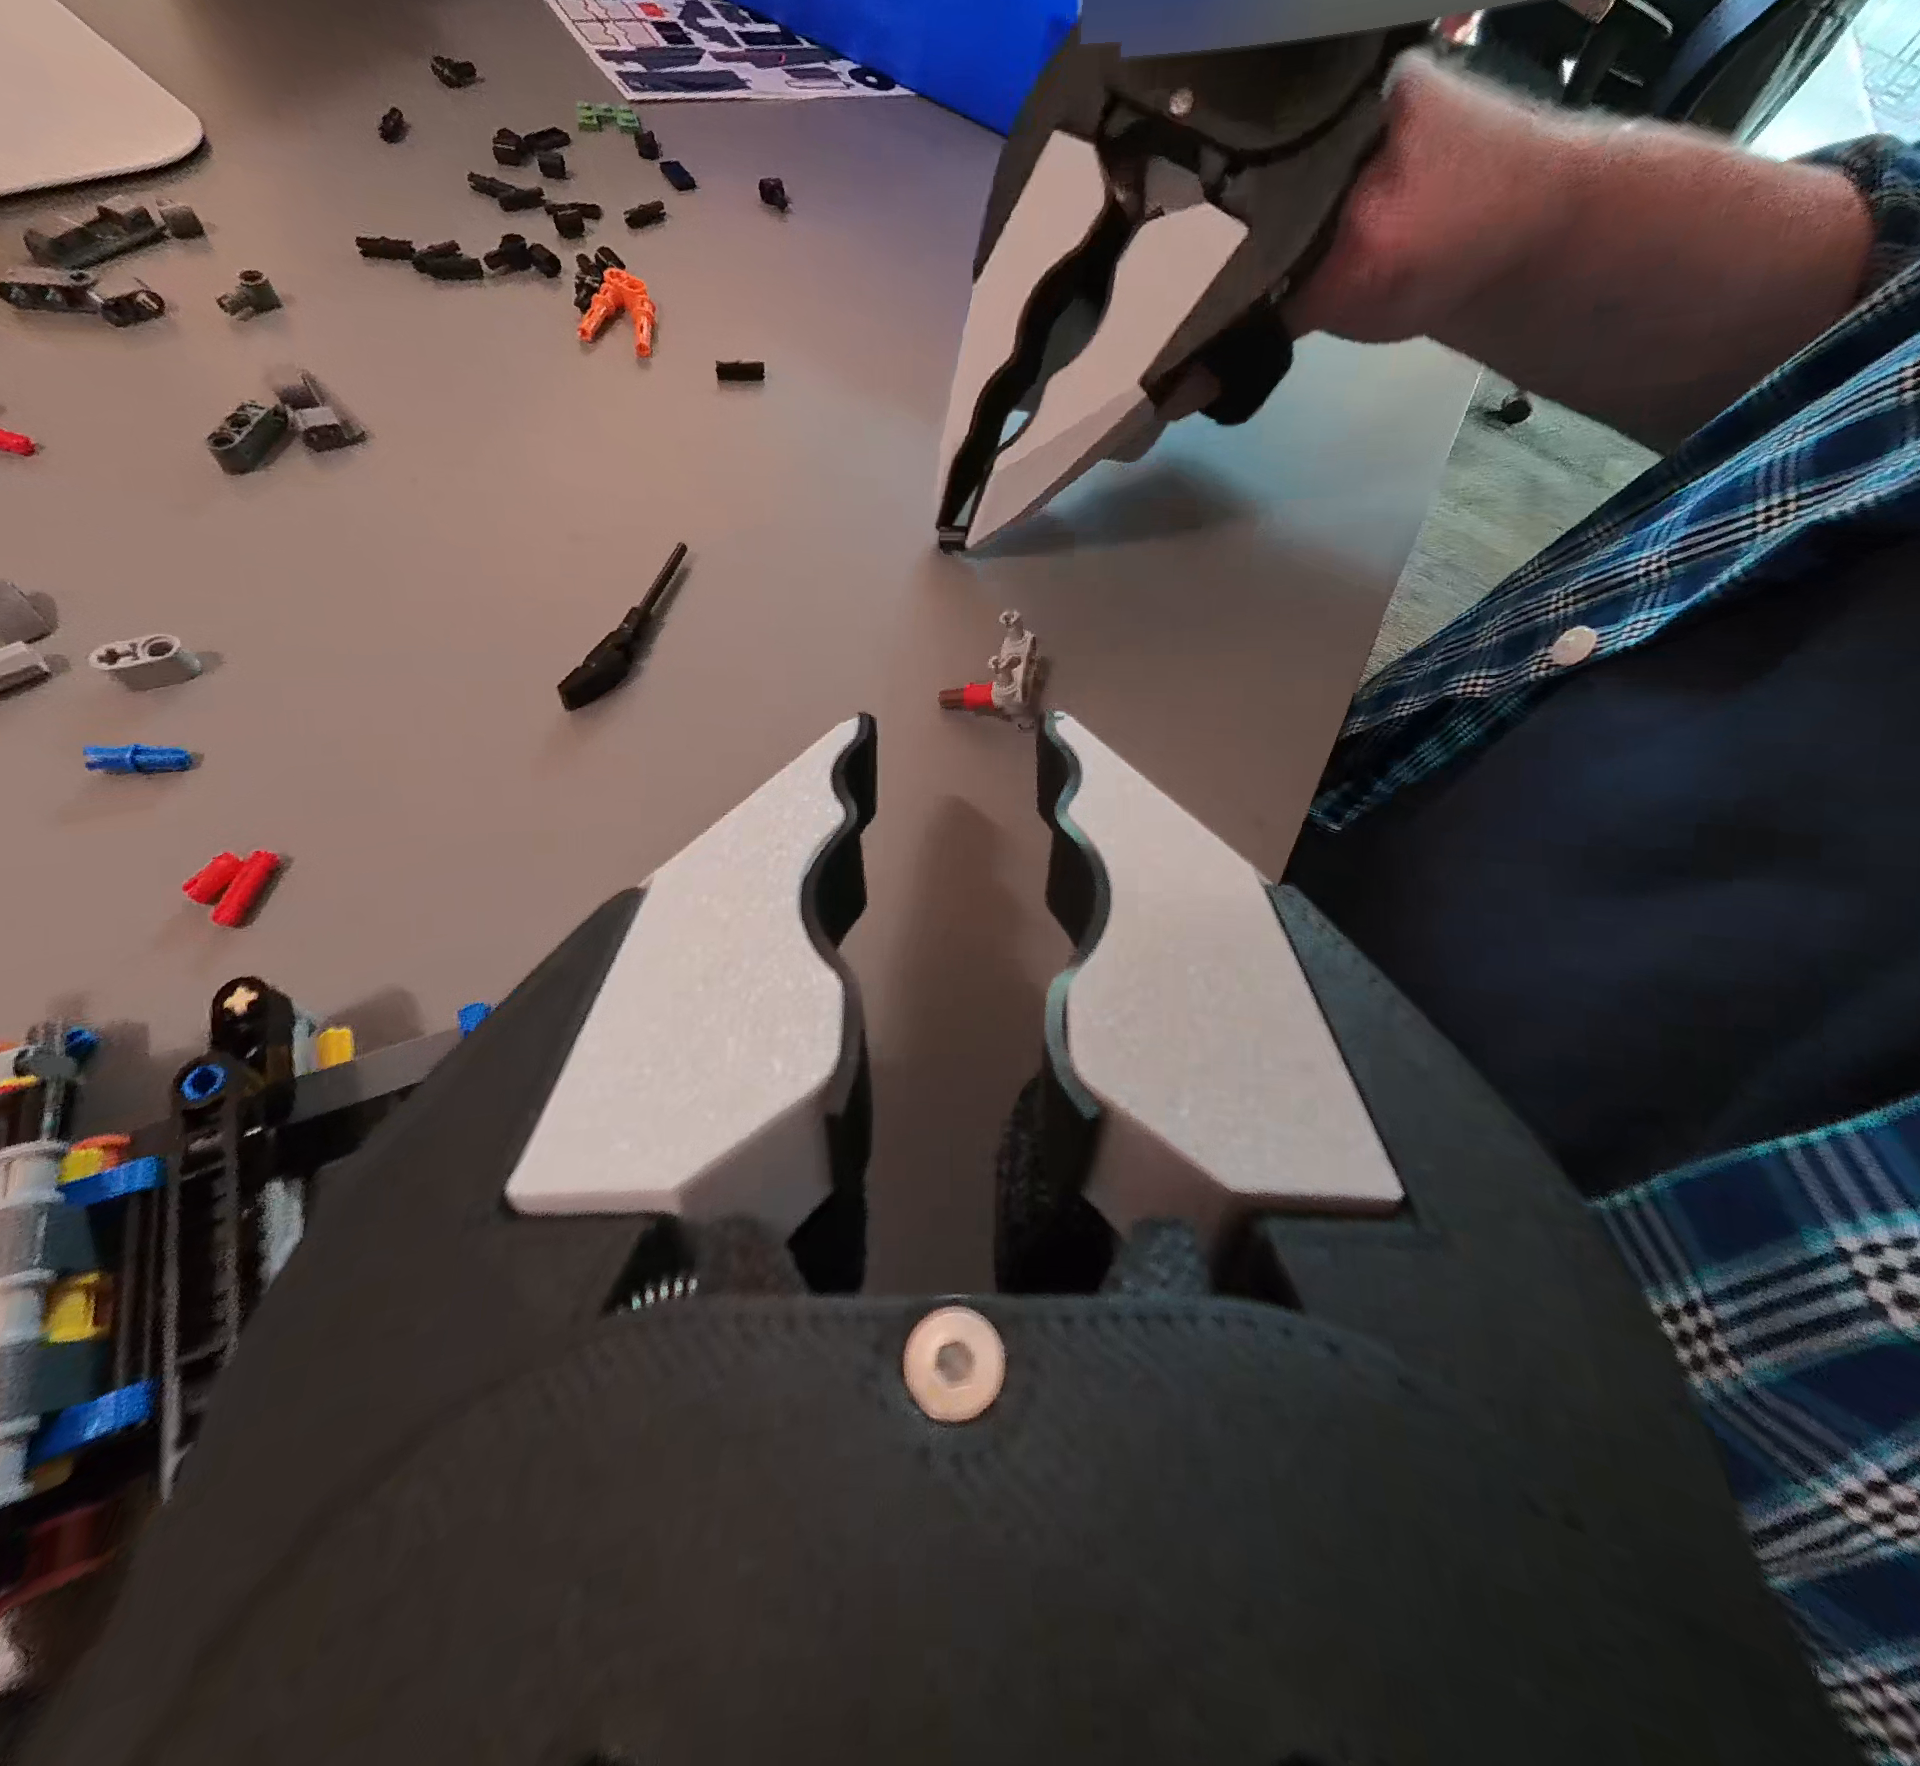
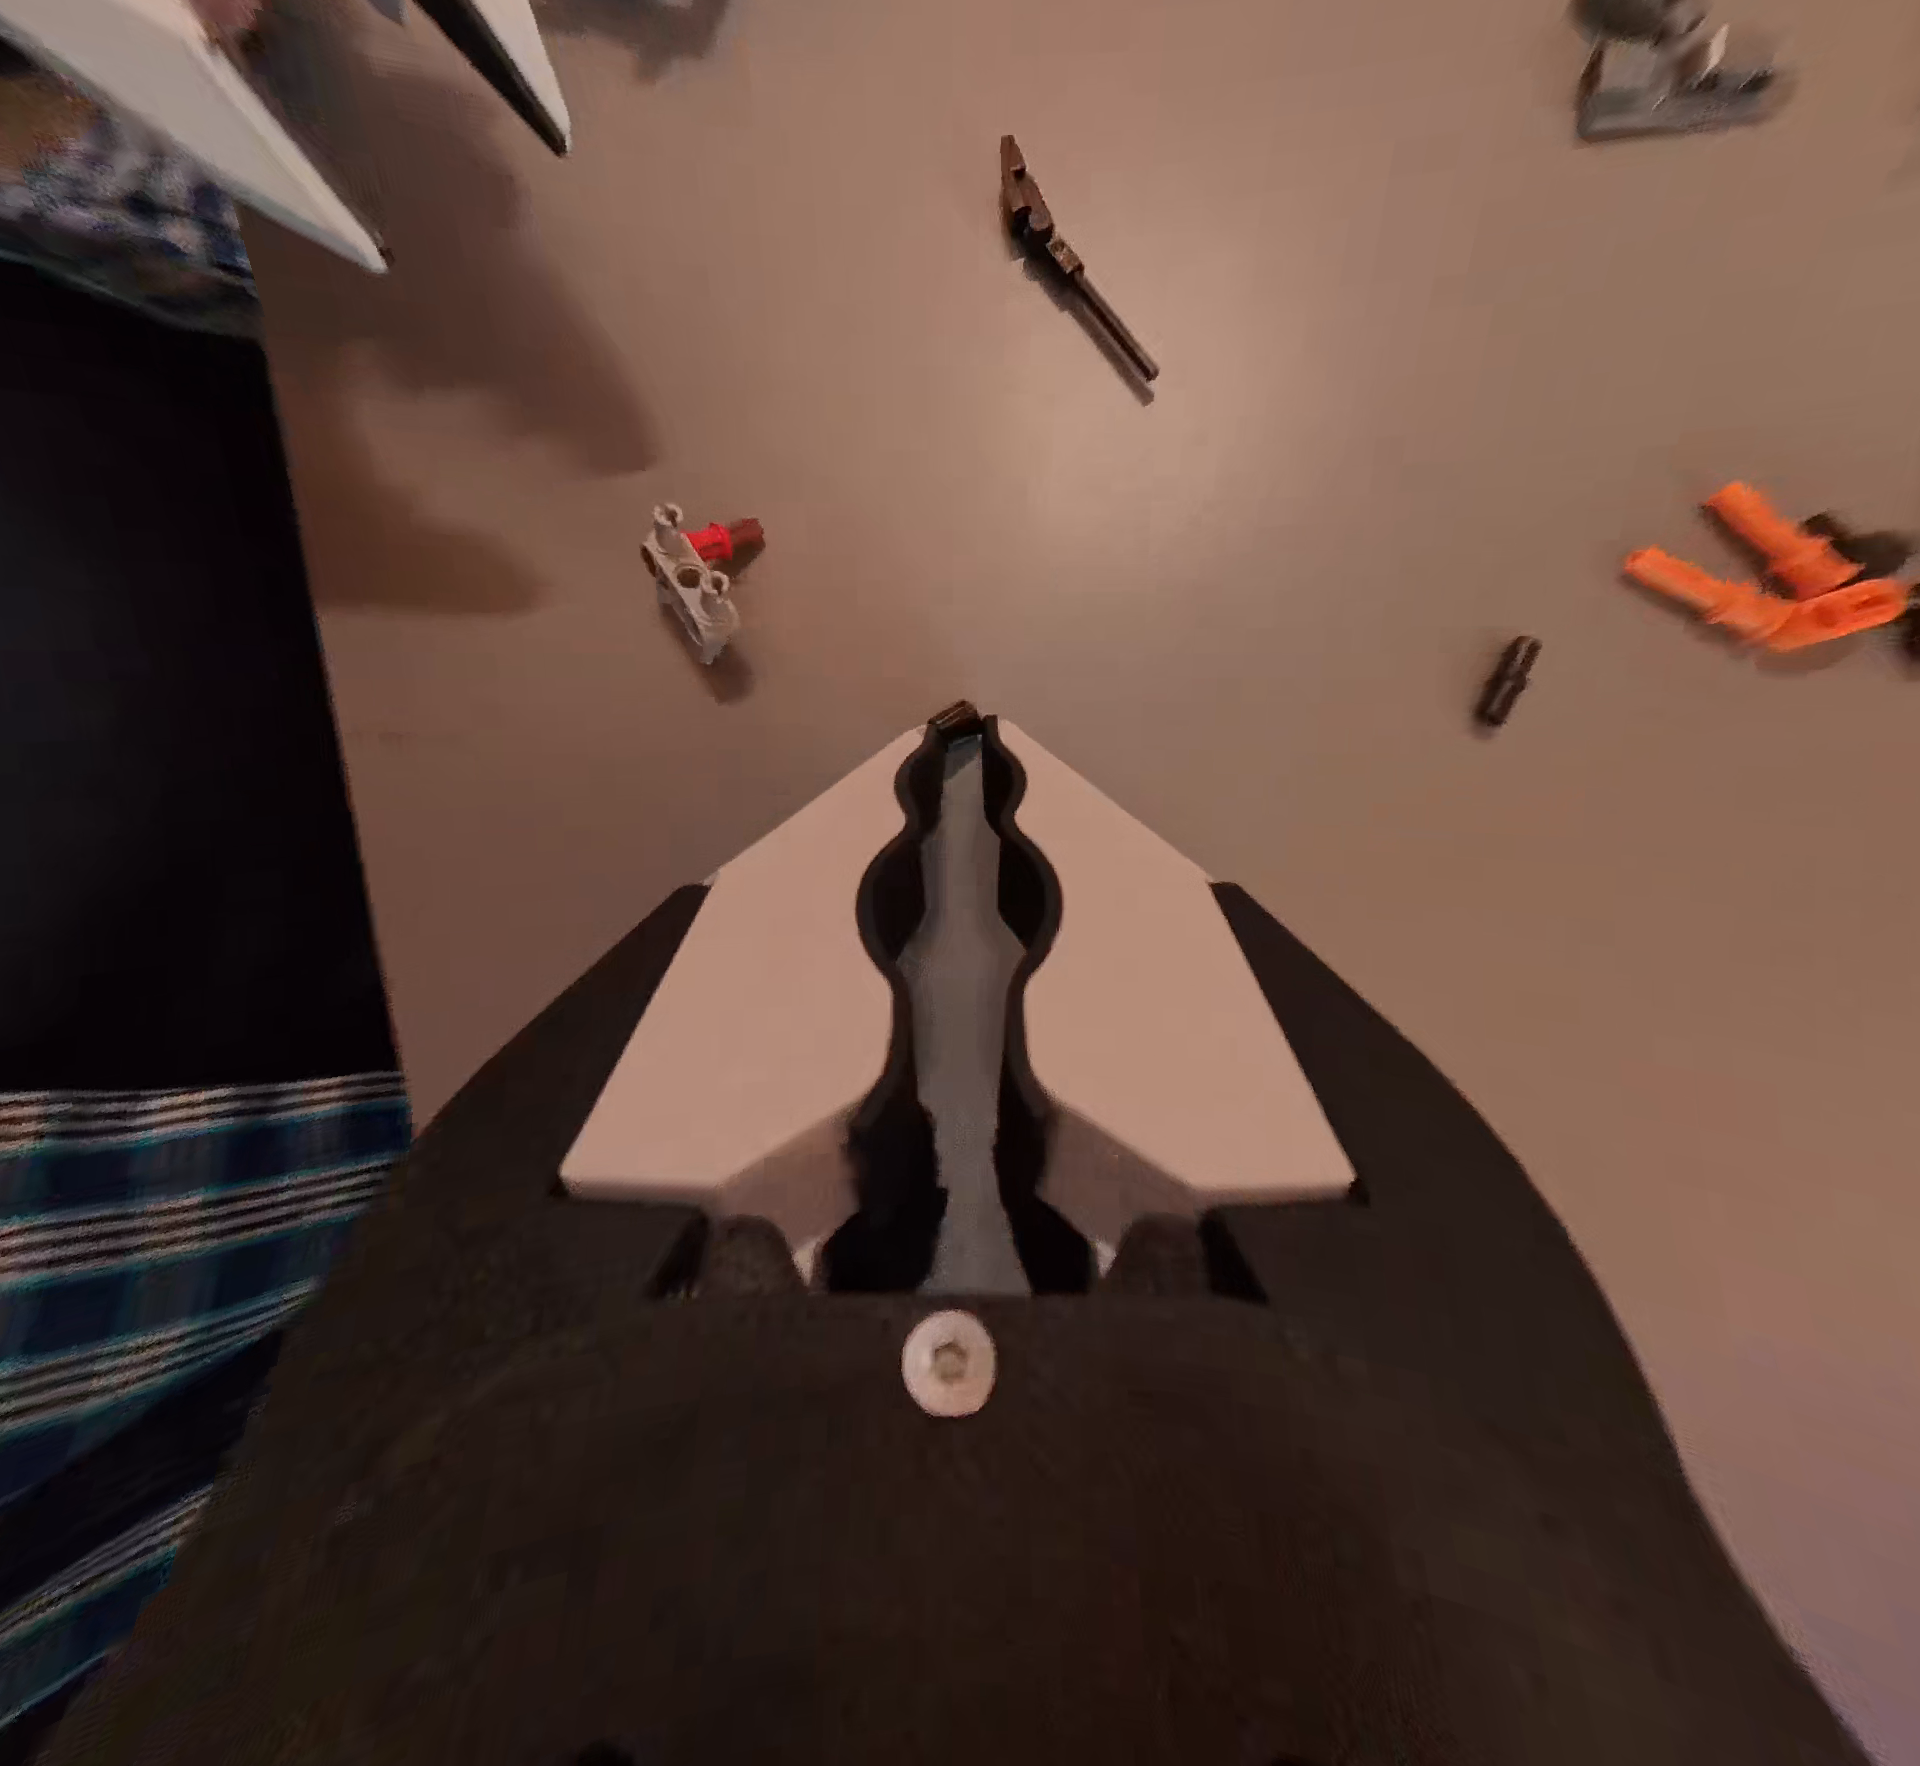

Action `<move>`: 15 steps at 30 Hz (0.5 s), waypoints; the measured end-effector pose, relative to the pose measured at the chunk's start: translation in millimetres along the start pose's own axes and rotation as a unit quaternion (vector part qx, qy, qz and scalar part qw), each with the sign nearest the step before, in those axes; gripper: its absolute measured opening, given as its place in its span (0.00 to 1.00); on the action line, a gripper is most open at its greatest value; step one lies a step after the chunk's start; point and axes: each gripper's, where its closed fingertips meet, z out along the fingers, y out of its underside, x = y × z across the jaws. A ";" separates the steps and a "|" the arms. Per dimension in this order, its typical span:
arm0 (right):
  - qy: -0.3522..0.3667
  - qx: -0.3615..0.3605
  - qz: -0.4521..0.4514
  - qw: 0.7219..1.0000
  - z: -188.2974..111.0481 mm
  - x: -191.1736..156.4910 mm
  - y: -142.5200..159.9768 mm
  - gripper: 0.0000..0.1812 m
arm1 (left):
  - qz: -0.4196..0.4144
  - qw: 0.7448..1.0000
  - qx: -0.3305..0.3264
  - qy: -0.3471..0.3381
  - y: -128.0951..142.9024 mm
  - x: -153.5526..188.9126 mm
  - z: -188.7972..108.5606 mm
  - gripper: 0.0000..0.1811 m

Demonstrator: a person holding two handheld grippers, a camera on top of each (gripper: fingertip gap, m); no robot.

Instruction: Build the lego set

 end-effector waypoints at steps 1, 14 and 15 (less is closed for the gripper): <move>-0.023 -0.005 0.019 1.000 -0.7 -1.9 0.5 0.02 | -0.002 1.000 -0.004 0.004 0.8 1.4 2.1 0.17; -0.109 -0.093 0.117 0.983 3.5 5.2 -10.1 0.11 | 0.000 0.999 -0.025 0.021 3.4 10.0 15.5 0.17; -0.107 -0.086 0.119 0.983 2.9 6.2 -11.4 0.11 | -0.002 0.999 -0.024 0.022 3.4 9.6 15.4 0.17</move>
